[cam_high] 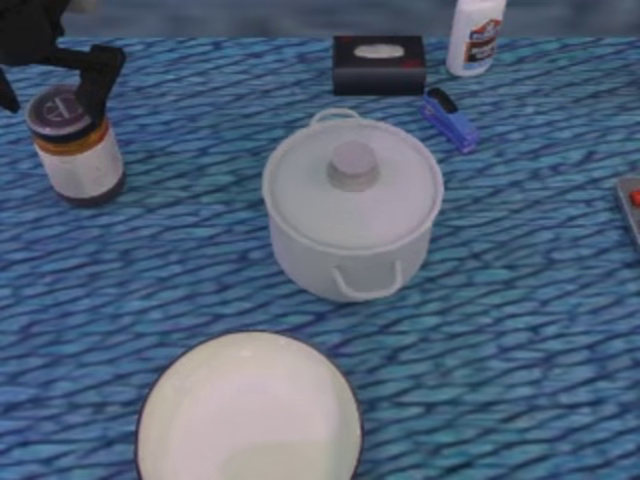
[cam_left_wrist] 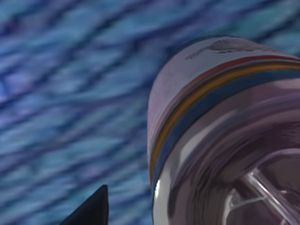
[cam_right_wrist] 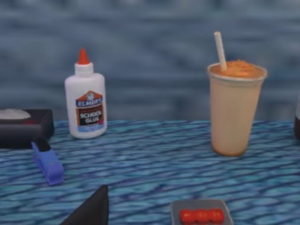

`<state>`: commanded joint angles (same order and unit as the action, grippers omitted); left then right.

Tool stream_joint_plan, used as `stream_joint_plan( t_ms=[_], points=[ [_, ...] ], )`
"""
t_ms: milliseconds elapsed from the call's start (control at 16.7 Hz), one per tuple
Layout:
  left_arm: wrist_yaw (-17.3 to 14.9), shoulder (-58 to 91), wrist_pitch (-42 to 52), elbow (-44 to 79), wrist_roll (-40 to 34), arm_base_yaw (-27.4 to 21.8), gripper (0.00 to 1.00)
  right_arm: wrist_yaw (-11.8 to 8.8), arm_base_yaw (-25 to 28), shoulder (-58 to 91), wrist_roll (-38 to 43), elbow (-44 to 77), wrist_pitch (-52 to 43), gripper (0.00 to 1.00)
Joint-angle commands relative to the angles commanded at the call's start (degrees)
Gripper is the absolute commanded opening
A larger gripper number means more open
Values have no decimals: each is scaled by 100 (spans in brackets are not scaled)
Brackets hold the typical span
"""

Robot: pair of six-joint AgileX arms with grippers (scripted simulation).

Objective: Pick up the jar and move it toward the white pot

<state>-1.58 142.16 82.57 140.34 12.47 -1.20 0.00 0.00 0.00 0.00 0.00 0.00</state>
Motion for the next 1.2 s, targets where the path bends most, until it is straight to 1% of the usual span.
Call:
stream_joint_plan(
  t_ms=[240,600,840,1200],
  points=[
    [1,-10,-111,-116,-16,-17,100,0,0,0,0,0,0,100],
    [1,-22,-1103,-1122,-8,-7,100,0,0,0,0,0,0,100],
    [1,-19,-1150,-1169,-7,-7,100,0,0,0,0,0,0,100],
    [1,-19,-1150,-1169,-7,-7,55,0,0,0,0,0,0,100]
  ],
)
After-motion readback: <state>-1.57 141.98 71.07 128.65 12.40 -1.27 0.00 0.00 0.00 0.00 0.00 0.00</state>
